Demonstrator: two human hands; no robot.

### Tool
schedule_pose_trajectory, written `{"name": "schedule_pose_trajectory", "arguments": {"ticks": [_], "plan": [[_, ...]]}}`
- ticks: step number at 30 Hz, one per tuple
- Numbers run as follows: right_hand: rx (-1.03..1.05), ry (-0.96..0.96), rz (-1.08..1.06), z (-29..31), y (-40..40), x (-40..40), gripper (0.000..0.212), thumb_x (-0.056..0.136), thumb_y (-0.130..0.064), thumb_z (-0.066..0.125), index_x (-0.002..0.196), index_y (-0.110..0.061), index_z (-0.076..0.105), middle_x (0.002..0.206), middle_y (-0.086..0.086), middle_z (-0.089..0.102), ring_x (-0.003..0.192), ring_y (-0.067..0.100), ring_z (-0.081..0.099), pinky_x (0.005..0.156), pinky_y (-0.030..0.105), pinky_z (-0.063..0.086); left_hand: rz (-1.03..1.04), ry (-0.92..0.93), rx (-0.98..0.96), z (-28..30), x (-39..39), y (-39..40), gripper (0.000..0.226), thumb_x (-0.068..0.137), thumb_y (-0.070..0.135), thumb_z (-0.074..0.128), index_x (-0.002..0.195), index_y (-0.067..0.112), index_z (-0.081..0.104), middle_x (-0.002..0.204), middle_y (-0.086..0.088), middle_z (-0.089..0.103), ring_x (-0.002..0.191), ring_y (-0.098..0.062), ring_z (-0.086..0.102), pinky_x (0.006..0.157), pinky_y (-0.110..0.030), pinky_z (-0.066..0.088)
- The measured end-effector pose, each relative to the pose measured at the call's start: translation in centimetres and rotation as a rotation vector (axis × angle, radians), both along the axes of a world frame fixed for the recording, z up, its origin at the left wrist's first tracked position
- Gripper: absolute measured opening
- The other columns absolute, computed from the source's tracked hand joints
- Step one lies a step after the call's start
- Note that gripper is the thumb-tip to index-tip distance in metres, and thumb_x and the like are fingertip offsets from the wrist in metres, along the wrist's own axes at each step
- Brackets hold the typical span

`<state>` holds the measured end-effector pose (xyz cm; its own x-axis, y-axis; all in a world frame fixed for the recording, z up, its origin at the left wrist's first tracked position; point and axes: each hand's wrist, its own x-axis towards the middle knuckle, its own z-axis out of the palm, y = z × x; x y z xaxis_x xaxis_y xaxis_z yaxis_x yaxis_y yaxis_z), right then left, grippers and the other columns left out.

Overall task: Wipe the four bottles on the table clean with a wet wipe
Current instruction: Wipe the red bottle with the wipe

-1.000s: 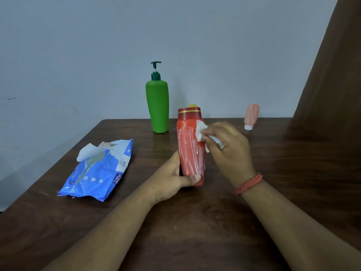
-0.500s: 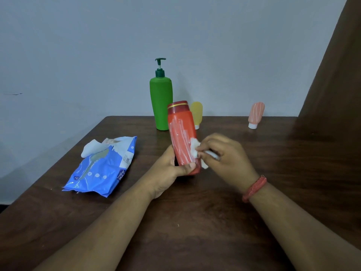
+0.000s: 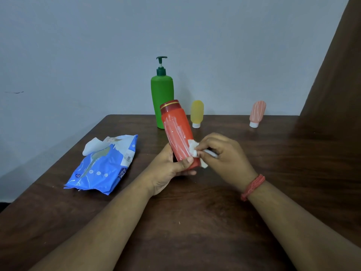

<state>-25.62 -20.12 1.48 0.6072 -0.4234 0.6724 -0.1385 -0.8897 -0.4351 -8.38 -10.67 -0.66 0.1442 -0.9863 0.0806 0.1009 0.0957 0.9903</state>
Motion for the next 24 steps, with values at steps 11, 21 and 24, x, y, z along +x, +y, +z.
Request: {"name": "schedule_pose_trajectory", "arguments": {"ticks": [11, 21, 24], "plan": [[-0.063, 0.047, -0.061, 0.35, -0.02, -0.31, 0.008, 0.089, -0.011, 0.073, 0.097, -0.013, 0.074, 0.098, -0.005, 0.064, 0.090, 0.003, 0.058, 0.080, 0.004, 0.041, -0.014, 0.050, -0.002, 0.21, -0.44, -0.01, 0.068, 0.079, 0.016, 0.075, 0.141, 0.015, 0.046, 0.133, -0.009, 0.063, 0.116, -0.028, 0.067, 0.083, -0.036, 0.060], [-0.044, 0.057, -0.082, 0.21, 0.33, -0.03, 0.008, 0.088, -0.011, 0.074, 0.096, -0.012, 0.074, 0.098, -0.004, 0.063, 0.088, 0.001, 0.056, 0.078, 0.001, 0.040, -0.005, 0.118, -0.005, 0.08, -0.29, -0.16, 0.068, 0.078, 0.015, 0.075, 0.140, 0.011, 0.047, 0.135, -0.014, 0.060, 0.114, -0.032, 0.068, 0.085, -0.039, 0.060], [-0.023, 0.151, 0.040, 0.34, 0.23, -0.28, 0.007, 0.088, -0.013, 0.075, 0.095, -0.013, 0.075, 0.098, -0.007, 0.061, 0.091, 0.003, 0.059, 0.080, 0.011, 0.046, 0.010, 0.133, -0.010, 0.00, -0.18, -0.16, 0.068, 0.078, 0.015, 0.077, 0.139, 0.009, 0.047, 0.136, -0.018, 0.059, 0.115, -0.032, 0.067, 0.086, -0.040, 0.060]]}}
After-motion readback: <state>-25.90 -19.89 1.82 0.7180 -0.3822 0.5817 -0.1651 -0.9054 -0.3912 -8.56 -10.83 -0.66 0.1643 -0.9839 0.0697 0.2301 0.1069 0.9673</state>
